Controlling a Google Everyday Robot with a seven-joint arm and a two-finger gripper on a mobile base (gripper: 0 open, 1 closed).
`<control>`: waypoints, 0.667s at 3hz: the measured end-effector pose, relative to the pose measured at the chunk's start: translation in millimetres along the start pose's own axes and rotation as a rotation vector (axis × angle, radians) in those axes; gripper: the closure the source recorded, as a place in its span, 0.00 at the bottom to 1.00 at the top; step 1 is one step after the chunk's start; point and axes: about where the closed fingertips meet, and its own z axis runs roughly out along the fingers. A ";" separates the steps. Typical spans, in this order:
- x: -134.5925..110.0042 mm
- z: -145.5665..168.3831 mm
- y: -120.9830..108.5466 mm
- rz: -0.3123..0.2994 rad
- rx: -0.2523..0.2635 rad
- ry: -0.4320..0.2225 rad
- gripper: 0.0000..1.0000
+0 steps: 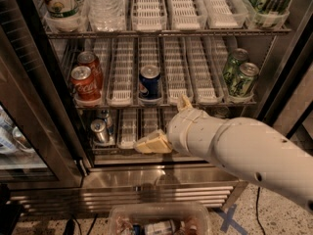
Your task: Pick pepsi can from middle shelf of fridge
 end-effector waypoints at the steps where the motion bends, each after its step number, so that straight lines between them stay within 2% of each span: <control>1: -10.3 7.0 -12.0 0.068 0.119 -0.057 0.00; 2: -18.7 18.9 -17.2 0.133 0.167 -0.128 0.00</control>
Offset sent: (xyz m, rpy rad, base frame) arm 0.0334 0.0093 -0.0023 0.2886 -0.1388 -0.2157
